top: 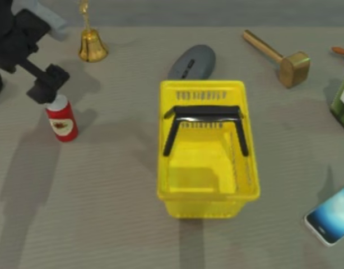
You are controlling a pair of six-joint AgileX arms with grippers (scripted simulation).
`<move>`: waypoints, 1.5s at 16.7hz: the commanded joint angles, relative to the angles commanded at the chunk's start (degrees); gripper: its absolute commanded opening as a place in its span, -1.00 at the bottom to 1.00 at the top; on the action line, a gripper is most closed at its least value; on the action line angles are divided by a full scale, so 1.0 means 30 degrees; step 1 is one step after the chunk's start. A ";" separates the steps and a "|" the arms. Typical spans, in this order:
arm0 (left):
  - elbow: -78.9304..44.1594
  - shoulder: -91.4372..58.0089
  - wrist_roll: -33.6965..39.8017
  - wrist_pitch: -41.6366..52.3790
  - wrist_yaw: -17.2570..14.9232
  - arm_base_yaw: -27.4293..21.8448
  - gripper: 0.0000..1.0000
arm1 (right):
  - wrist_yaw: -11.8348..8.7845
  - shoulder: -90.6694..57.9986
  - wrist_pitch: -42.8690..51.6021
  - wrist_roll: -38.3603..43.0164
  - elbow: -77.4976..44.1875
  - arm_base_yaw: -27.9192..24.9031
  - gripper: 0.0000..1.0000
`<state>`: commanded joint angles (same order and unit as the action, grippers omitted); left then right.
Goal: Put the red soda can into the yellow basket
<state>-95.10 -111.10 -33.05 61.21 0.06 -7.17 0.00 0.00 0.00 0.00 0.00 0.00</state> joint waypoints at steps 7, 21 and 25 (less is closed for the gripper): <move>-0.5050 -0.5990 -0.1824 0.3270 -0.0085 -0.0479 1.00 | 0.0000 0.0000 0.0000 0.0000 0.0000 0.0000 1.00; -0.2503 -0.6781 -0.1869 -0.0030 -0.0095 -0.0464 1.00 | 0.0000 0.0000 0.0000 0.0000 0.0000 0.0000 1.00; -0.2503 -0.6781 -0.1869 -0.0030 -0.0095 -0.0464 0.85 | 0.0000 0.0000 0.0000 0.0000 0.0000 0.0000 1.00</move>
<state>-102.61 -131.44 -38.66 61.12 -0.23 -8.56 0.00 0.00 0.00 0.00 0.00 0.00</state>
